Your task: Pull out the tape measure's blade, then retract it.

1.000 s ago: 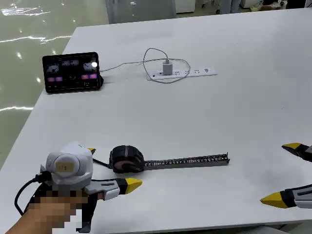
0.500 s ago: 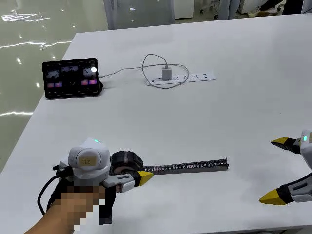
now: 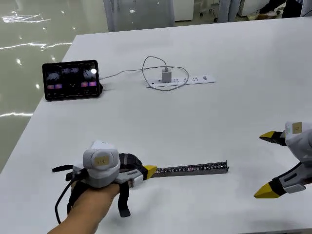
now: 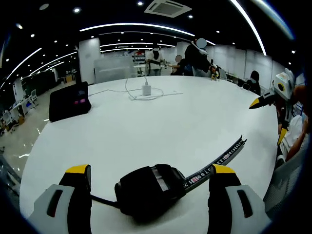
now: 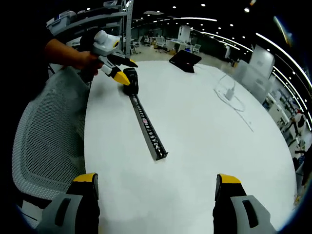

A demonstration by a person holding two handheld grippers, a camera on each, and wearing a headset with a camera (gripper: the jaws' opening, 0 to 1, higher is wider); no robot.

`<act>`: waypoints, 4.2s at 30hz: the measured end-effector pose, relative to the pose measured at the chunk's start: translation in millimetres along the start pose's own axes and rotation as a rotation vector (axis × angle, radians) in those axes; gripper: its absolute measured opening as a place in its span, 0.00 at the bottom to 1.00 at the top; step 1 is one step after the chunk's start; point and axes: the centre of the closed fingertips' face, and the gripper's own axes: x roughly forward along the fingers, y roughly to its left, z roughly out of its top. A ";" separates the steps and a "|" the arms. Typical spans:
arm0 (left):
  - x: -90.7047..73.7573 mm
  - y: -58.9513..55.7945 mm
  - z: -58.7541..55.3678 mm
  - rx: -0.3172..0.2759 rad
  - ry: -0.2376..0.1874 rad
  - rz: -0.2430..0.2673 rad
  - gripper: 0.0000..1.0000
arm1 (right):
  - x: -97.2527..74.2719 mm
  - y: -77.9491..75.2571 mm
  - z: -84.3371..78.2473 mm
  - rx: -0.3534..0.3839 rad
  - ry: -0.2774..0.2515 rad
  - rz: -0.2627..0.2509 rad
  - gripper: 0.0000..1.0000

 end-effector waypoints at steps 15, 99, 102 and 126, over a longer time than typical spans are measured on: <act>-1.0 0.0 1.2 -0.116 -0.094 0.095 0.99 | 16.8 -14.3 17.5 -0.044 0.032 0.045 0.99; 7.7 1.0 -20.3 -0.114 -0.116 0.091 0.75 | 87.8 -7.7 -1.5 -0.160 0.229 0.257 0.11; 8.2 2.1 -22.5 -0.131 -0.103 0.091 0.73 | 88.4 -8.3 -1.2 -0.152 0.237 0.259 0.11; 5.3 -0.2 -24.0 -0.118 -0.068 0.069 0.61 | 89.1 -7.9 -0.6 -0.142 0.258 0.255 0.10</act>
